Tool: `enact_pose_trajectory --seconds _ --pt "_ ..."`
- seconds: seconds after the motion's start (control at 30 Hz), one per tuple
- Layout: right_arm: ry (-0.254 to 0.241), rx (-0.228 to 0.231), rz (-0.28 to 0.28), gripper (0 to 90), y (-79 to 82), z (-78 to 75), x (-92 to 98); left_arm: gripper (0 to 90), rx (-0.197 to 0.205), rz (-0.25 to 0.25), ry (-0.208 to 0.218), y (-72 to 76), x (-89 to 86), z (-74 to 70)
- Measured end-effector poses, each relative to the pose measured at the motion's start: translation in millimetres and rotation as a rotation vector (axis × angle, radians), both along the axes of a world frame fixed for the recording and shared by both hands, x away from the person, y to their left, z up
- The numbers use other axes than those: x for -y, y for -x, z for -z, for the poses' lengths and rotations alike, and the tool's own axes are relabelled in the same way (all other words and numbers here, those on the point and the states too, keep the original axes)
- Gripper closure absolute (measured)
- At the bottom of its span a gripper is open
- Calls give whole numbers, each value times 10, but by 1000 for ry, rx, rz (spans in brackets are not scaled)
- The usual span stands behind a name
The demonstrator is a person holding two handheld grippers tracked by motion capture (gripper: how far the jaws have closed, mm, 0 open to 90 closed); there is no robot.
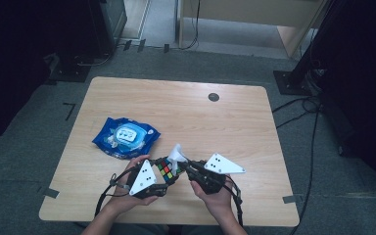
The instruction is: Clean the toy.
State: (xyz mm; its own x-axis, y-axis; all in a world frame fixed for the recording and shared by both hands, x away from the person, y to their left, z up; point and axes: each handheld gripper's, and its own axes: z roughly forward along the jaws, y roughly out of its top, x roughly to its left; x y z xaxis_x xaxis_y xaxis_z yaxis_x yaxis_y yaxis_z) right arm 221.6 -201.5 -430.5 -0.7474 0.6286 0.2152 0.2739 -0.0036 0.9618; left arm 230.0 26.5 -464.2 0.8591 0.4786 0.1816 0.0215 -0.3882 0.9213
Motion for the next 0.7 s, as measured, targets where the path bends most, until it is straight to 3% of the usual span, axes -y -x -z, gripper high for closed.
enact_pose_trajectory --seconds 0.13,0.33,0.57,0.7 --pt "-2 16 2 872 21 -15 -36 342 11 6 -14 19 20 -6" --pt "4 -6 43 870 -34 24 5 343 24 -1 -20 33 22 -22" --pt "41 -36 99 871 -103 104 92 343 22 -18 -8 6 -32 -50" --pt "51 -44 102 873 -101 127 110 343 3 -50 14 -47 -92 -65"
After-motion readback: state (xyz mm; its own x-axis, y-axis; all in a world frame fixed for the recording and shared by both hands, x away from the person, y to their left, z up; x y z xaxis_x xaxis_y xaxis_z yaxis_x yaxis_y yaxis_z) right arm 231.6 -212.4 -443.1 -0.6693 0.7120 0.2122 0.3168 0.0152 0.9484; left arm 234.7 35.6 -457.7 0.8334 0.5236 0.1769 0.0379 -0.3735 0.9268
